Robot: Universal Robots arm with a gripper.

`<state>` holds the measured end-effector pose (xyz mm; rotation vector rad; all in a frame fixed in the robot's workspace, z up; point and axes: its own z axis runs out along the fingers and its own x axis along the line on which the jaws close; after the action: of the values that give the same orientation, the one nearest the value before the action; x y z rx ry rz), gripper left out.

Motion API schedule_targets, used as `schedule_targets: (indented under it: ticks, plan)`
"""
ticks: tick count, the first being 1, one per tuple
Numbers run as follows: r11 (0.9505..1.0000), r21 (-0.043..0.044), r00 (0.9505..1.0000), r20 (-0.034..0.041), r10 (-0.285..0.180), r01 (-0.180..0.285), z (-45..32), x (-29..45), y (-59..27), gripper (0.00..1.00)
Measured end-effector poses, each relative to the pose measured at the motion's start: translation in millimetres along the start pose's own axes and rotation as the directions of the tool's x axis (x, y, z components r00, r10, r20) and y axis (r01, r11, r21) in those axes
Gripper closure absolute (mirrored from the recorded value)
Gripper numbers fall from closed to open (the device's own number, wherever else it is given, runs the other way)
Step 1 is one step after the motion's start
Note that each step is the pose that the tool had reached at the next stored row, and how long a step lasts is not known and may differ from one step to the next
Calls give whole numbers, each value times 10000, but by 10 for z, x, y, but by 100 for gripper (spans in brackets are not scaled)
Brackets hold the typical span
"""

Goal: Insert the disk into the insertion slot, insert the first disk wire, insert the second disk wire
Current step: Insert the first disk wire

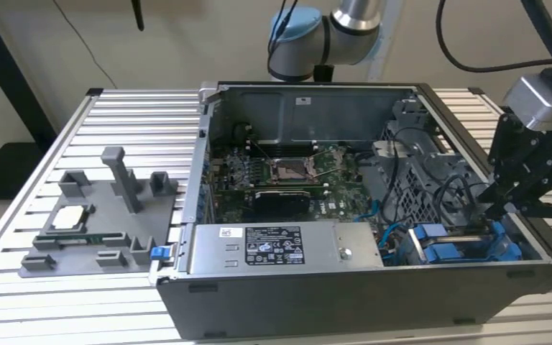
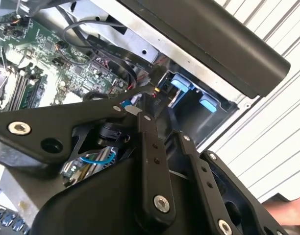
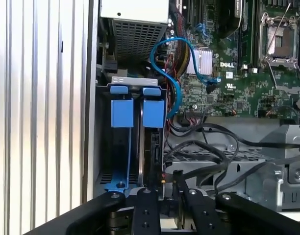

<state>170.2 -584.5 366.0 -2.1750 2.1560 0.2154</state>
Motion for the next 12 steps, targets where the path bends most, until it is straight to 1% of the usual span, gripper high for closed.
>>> schedule_targets:
  ticks: [3, 5, 6, 9, 10, 12]
  plan:
    - [10000, 90, 10000, 1, -13, 13, -42, -31, 2, 0]
    - [9999, 169, 10000, -2, -26, 26, -44, -49, 0, 0]
    - [9998, 221, 10000, 2, -34, 34, -42, -56, -6, 0]
    - [9994, 341, 10000, 16, -52, 51, -41, -77, -36, 0]
    - [9993, 367, 10000, 21, -57, 56, -40, -84, -44, 0]
    - [9992, 394, 10000, 33, -62, 60, -40, -94, -67, 0]
